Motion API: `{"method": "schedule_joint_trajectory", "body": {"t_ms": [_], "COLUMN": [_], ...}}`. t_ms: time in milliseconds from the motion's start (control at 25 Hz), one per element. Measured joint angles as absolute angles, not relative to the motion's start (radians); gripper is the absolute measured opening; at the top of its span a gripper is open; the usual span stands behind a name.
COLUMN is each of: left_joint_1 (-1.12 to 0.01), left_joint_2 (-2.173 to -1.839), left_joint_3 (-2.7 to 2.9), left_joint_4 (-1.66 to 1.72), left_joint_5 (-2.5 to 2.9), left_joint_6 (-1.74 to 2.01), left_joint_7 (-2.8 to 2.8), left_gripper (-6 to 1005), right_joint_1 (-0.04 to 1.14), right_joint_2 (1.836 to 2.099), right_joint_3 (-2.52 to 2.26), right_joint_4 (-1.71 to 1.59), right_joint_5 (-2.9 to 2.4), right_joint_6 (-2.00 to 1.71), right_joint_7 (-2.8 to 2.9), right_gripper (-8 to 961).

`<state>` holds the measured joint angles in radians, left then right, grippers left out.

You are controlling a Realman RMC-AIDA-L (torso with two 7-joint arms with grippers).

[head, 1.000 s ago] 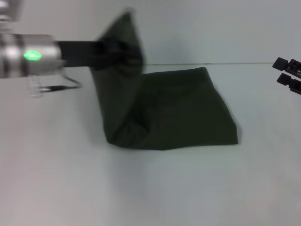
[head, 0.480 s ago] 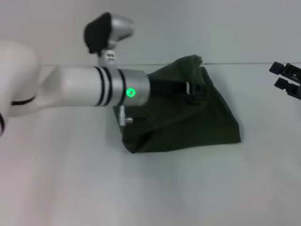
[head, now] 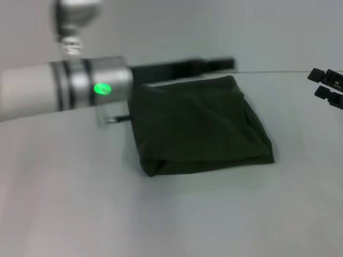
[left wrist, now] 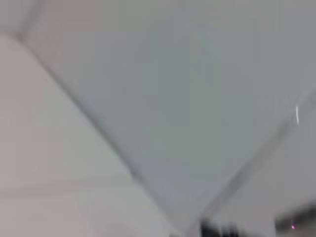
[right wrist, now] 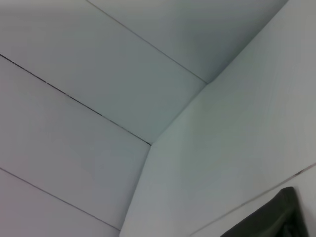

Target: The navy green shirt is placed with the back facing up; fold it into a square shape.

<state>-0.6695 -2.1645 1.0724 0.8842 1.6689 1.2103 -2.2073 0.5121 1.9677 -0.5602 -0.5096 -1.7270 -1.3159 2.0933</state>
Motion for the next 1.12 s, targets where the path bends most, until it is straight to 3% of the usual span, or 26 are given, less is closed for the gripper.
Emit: {"method": "schedule_joint_trajectory", "body": {"t_ms": [120,320,480,560,760,1120], "left_joint_1": [-0.594,-0.524,-0.515,-0.513,-0.502,-0.505], "left_joint_2": [-2.148,-2.088,-2.07,-2.066,-2.069,-2.084], "left_joint_3": [0.959,0.795,0.664,0.634,0.621,0.619], "left_joint_4": [0.895,0.842,0.839,0.842,0.844,0.84], "left_joint_5": [1.63,1.651,1.732,1.759,1.767,1.765], "left_joint_6": [1.248,1.368,1.483,1.516,1.52,1.503], "left_joint_7": [-2.255,-2.352,-2.358,-2.359,-2.353,-2.345], "left_gripper": [309,552,739,809,921,921], "right_joint_1": [0.518,0.6,0.712,0.764,0.884,0.99], "right_joint_2": [1.949,1.891,1.863,1.863,1.898,1.95], "right_joint_3": [-0.57,-0.606,-0.646,-0.668,-0.722,-0.827], "right_joint_4": [-0.514,-0.532,-0.555,-0.58,-0.599,-0.458], "right_joint_5": [-1.762,-1.984,-2.179,-2.257,-2.391,-2.442], "right_joint_6": [-1.316,-1.3,-1.289,-1.278,-1.176,-0.94], "right_joint_7": [2.107,2.232,2.354,2.399,2.465,2.549], "right_gripper": [825,825,825,825,824,824]}}
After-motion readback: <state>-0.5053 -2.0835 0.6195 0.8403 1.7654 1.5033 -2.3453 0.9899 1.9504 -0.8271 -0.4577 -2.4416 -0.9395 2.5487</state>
